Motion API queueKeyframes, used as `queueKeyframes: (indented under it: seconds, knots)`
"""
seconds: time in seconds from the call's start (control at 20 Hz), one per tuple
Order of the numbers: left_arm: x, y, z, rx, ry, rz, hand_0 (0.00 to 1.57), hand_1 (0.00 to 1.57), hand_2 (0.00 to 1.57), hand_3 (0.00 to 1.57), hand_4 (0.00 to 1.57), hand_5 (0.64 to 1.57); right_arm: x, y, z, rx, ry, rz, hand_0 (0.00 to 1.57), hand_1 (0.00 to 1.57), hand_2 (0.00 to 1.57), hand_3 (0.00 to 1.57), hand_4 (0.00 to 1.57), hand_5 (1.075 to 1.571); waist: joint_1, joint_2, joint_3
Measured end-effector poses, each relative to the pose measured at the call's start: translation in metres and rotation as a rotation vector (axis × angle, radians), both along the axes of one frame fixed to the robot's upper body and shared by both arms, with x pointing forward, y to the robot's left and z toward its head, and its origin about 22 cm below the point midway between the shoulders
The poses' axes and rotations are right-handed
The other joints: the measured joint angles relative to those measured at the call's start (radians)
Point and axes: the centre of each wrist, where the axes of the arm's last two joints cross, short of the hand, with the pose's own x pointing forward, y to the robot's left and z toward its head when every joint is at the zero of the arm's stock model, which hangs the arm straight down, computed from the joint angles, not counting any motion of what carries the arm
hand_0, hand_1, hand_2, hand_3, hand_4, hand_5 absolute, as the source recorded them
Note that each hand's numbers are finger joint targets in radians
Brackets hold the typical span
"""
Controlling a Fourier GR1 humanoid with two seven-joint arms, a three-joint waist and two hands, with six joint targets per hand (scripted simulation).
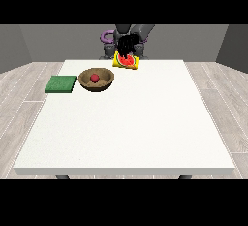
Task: Pick the cup and pour the ball into the bowl, then pick the bowl and place it on the pad
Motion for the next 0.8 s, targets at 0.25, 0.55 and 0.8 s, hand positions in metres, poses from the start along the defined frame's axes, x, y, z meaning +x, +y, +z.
queueKeyframes:
  seconds: [0.25, 0.55, 0.8]
  knots:
    - [0.005, 0.049, 0.006, -0.375, -0.022, 0.085, 1.21, 1.21, 1.57, 1.57, 0.93, 1.571, -0.011, -0.015, -0.001, 0.005, -0.017, -0.017, 0.0, 0.0, 0.0, 0.0, 0.4, 1.565, 0.022, 0.028, -0.0028]
    - [-0.019, 0.108, -0.021, -0.672, -0.075, 0.092, 1.55, 1.55, 1.57, 1.57, 1.42, 1.505, -0.021, -0.017, 0.019, 0.001, -0.116, 0.0, 0.0, 0.0, 0.0, 0.0, 0.41, 1.566, 0.017, 0.125, -0.0056]
    - [-0.028, 0.102, -0.017, -1.032, -0.082, 0.024, 1.37, 1.37, 1.57, 1.57, 0.99, 1.571, -0.027, -0.015, 0.024, 0.011, -0.146, -0.011, 0.0, 0.0, 0.0, 0.0, 0.46, 1.564, 0.054, 0.156, -0.0132]
